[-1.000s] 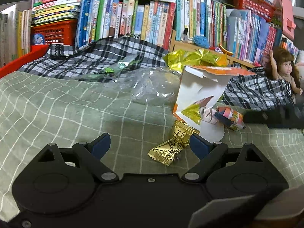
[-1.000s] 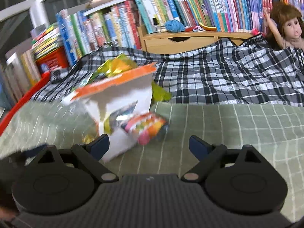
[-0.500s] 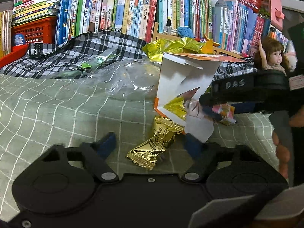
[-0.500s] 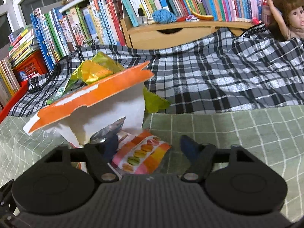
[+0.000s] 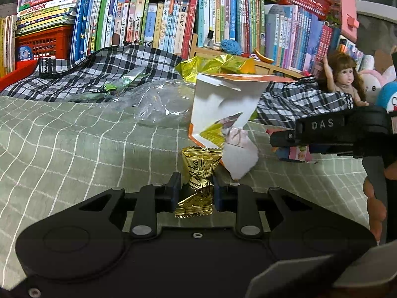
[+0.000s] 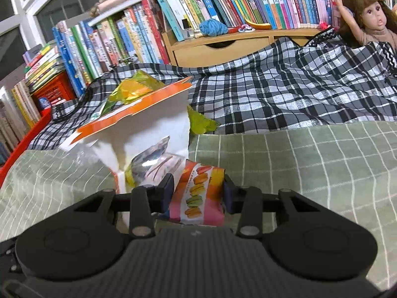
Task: Collect trash
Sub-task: 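Grasp the gold candy wrapper with the left tool while the right grasps the macaron packet, then carry the gold wrapper and macaron packet down past the bed edge to the bin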
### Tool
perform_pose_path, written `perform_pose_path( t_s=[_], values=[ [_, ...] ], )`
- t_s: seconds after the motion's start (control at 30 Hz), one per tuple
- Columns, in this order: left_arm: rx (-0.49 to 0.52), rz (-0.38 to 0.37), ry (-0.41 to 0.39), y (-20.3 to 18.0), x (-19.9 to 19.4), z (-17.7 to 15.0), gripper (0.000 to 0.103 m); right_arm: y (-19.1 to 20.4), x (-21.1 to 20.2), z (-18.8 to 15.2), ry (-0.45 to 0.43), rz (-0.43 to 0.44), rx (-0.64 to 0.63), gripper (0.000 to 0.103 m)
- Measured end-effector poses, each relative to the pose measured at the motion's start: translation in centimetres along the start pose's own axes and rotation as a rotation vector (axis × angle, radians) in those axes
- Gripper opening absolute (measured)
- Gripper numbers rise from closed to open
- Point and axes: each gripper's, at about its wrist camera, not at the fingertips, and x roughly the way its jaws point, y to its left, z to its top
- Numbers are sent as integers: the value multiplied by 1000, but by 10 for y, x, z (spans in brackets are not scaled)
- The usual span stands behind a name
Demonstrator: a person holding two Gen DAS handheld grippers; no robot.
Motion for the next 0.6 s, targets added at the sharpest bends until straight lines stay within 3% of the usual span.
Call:
perform_pose_path(
  t_s=[0.27,0.6],
  values=[
    [-29,-7,-6,-7,-42,-16,25,4,-46,-32,-30,37,-29,45],
    [-23,-30,-55,-25,-128,-60,25,15,-115,-89,-62,104,-88,45]
  ],
)
